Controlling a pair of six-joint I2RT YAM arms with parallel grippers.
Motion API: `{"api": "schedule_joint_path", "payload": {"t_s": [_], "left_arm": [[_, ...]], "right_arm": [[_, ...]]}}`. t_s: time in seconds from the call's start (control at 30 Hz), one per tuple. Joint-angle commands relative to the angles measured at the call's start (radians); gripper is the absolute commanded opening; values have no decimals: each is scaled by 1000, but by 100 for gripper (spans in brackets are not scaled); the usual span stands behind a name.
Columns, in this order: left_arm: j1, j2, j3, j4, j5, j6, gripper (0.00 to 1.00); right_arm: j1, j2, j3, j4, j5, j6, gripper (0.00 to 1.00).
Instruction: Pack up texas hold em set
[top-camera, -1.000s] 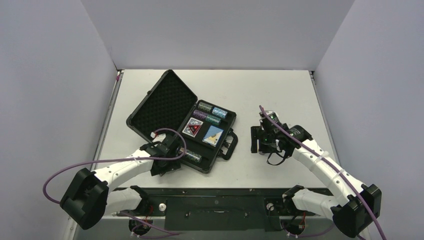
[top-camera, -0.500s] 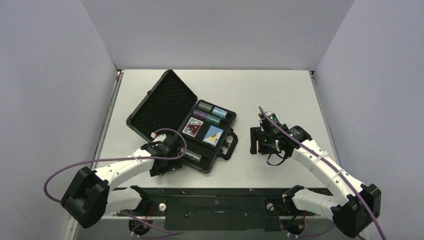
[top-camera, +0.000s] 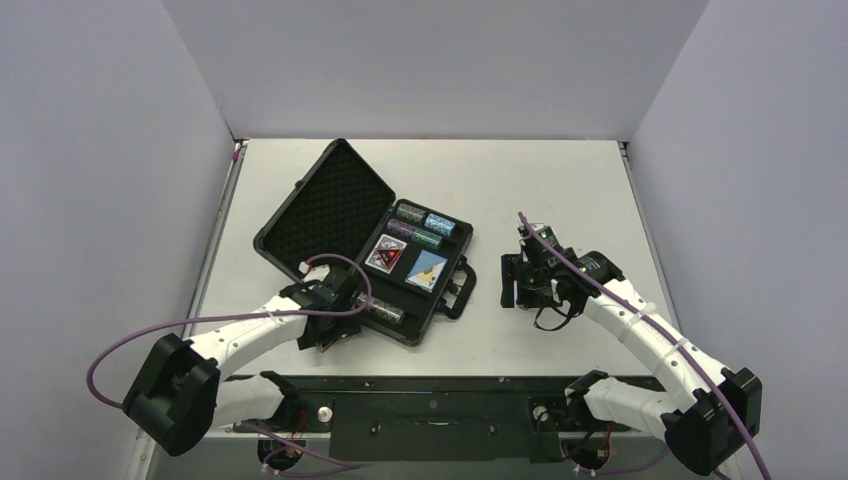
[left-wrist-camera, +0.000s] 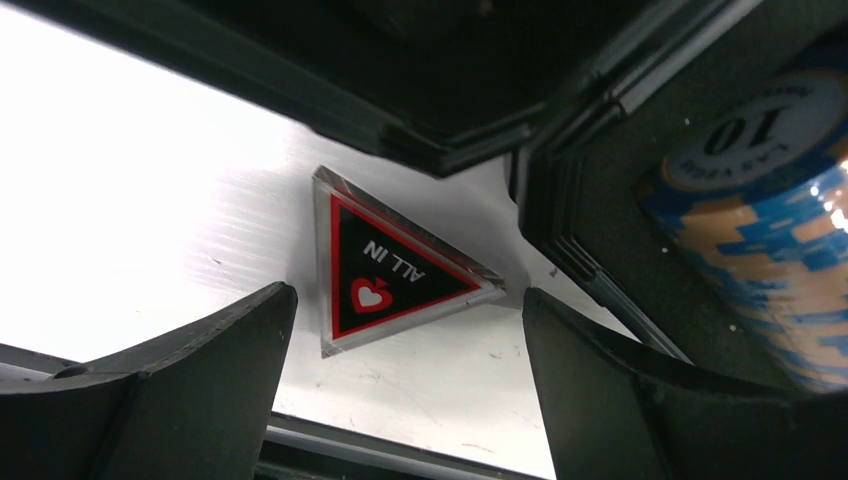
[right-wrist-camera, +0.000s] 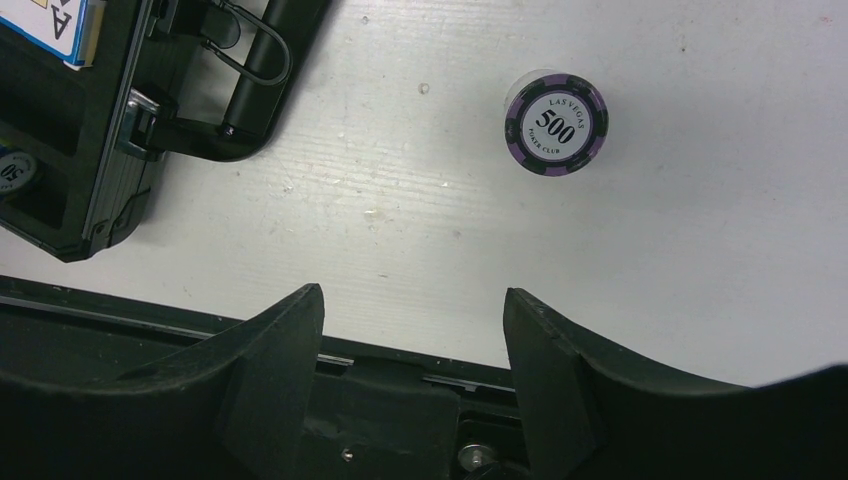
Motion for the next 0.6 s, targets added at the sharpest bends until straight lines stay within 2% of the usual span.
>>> {"api": "schedule_joint_path", "payload": {"t_s": [0.0,0.3,0.57], "left_arm": [[20,-55,-9,79,-98,10,81],[20,-90,-50,89,-79,-10,75],[18,-71,-49,74,-33,-19,74]], "right_arm": [[-8,-16,7,16,-1,-4,62],[-10,-5,10,16,-6,-9,61],[-11,-1,4,22,-10,-9,61]]}}
